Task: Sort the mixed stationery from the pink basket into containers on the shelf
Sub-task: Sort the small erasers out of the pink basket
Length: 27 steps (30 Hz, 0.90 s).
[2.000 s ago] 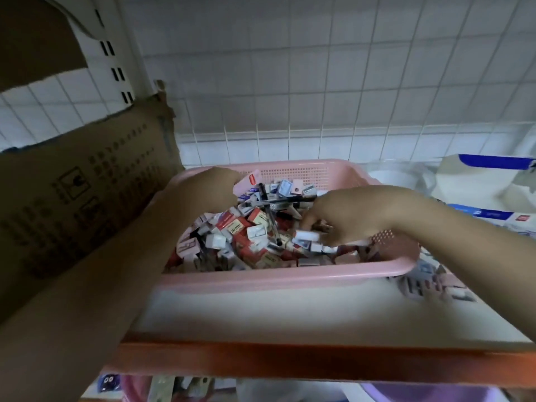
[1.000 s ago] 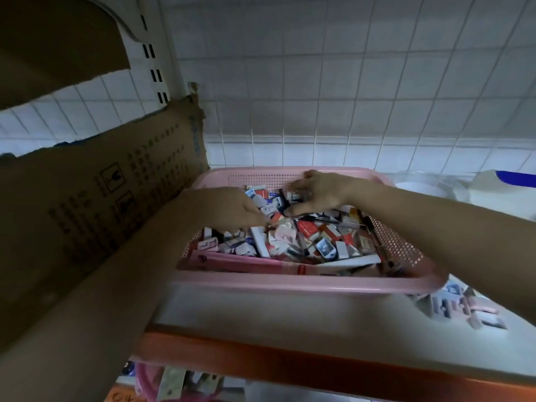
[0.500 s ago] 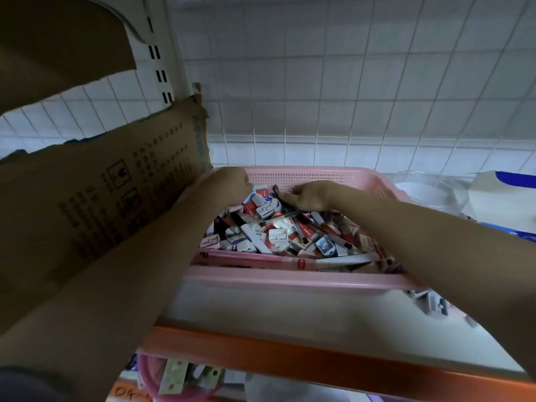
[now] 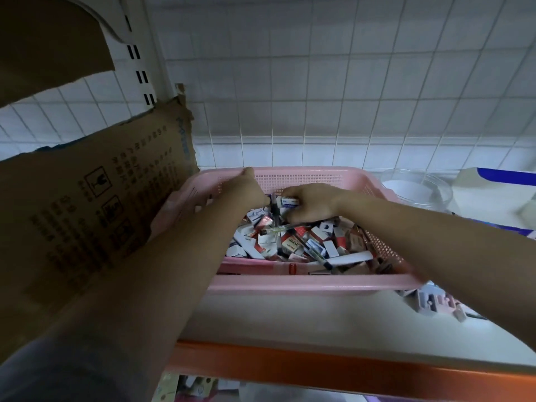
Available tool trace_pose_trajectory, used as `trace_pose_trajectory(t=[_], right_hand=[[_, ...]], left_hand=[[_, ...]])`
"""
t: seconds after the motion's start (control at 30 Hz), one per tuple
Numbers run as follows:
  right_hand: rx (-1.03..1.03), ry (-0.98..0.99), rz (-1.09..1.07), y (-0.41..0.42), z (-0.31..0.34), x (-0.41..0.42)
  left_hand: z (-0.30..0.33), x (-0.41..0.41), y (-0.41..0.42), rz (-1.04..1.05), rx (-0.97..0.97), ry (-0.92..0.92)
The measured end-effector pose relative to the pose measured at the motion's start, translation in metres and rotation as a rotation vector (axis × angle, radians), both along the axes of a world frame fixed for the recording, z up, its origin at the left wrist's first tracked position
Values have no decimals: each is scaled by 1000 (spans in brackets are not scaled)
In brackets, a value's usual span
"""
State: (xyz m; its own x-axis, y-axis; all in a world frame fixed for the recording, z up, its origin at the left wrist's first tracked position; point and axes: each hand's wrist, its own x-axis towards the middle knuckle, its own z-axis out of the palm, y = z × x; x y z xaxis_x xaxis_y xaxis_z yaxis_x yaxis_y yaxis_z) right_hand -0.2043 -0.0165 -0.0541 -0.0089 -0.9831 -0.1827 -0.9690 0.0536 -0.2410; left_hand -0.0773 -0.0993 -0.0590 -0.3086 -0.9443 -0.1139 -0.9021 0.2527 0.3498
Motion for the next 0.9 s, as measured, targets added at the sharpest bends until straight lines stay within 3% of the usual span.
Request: trace_pose_trajectory(t=[0.1, 0.33, 0.43, 0.57, 0.67, 0.73, 0.83, 0.9], right_hand=[[-204, 0, -13, 3, -8, 2], [-321, -73, 67, 18, -5, -14], [-443, -301, -53, 19, -1, -15], [-608, -656, -263, 18, 8, -28], [-736, -842, -335, 22, 17, -30], [-818, -971, -357, 26, 29, -27], [-864, -1182, -425, 31, 44, -22], [-780, -1323, -487, 35, 47, -14]], left_hand=[[-8, 2, -2, 13, -21, 132], [-8, 15, 0, -210, -107, 67], [-8, 16, -6, -287, -66, 117], [-11, 24, -17, -110, -39, 342], [3, 23, -14, 76, 2, 673], [19, 24, -7, 248, 133, 929], [36, 36, 4, 443, 669, 1490], [37, 48, 9, 547, 967, 1799]])
